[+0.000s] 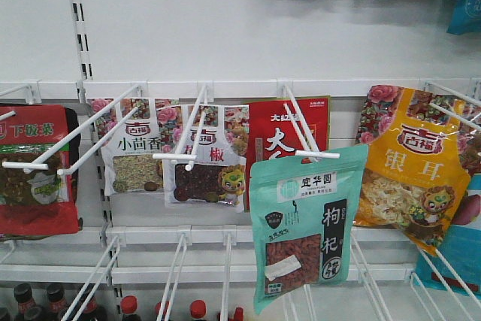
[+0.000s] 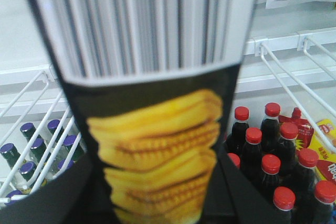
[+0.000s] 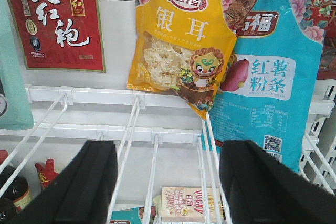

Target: Pick snacks and fruit into basket

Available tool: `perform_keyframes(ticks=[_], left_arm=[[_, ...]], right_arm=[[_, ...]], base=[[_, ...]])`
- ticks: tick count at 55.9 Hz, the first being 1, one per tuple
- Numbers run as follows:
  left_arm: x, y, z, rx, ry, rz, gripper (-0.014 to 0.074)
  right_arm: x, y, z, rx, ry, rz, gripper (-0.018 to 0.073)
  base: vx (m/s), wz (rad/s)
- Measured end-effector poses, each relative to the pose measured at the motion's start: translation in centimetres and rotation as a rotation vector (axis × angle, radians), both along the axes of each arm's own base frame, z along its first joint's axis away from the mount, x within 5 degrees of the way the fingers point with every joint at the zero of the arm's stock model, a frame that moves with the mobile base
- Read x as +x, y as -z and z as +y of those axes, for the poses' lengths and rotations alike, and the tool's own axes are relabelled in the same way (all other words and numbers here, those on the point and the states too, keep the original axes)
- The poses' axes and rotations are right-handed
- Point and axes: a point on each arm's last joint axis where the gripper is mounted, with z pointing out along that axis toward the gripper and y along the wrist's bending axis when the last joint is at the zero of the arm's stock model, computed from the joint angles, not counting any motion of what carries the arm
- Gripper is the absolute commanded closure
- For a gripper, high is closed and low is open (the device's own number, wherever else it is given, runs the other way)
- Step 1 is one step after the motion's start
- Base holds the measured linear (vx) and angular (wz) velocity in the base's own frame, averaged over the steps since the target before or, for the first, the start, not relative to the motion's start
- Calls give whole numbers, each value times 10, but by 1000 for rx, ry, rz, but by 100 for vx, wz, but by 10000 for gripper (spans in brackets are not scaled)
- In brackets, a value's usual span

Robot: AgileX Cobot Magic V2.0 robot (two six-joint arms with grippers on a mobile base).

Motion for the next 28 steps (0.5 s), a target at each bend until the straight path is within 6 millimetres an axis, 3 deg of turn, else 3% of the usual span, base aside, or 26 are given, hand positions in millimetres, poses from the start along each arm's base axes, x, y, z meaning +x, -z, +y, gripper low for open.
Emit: perform_keyframes(ticks=[28], left_arm=[[0,-4,-1,0,8,-41,469]], right_arm=[[0,0,0,0,0,0,69]], base=[[0,0]])
